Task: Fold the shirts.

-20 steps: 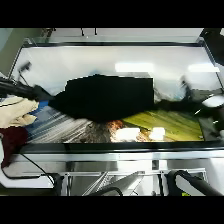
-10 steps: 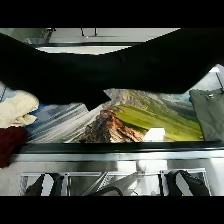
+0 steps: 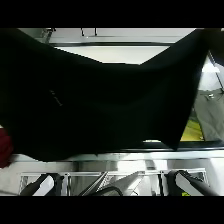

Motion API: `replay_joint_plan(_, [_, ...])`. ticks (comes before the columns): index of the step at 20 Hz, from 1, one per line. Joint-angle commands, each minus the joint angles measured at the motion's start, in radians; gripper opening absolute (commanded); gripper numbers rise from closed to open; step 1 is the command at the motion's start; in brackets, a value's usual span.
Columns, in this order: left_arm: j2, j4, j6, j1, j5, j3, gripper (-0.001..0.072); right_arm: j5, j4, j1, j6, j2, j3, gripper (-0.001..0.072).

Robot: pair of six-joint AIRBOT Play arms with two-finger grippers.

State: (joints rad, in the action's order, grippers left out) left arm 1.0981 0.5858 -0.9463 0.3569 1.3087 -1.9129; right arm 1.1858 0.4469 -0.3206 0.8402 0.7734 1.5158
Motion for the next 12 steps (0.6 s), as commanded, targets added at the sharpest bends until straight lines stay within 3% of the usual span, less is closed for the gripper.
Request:
replay_joint_plan(1, [0.254, 0.403, -0.058, -0.282, -0.037, 0.034, 0.0014, -0.04, -0.03, 0.056, -0.07, 0.217, -0.107, 0.0023])
replay_joint_plan(4, [0.534, 0.545, -0.095, -0.389, -0.065, -0.053, 0.0014, -0.113, -0.033, 0.077, -0.085, 0.454, -0.113, 0.0023])
replay_joint_plan(7, [0.777, 0.583, -0.188, -0.407, -0.055, -0.212, 0.0014, -0.217, -0.051, 0.083, -0.101, 0.642, -0.103, 0.0023])
replay_joint_plan(12, [0.805, 0.597, -0.254, -0.363, -0.135, -0.104, 0.0014, -0.228, -0.094, 0.068, -0.092, 0.787, 0.029, 0.0023])
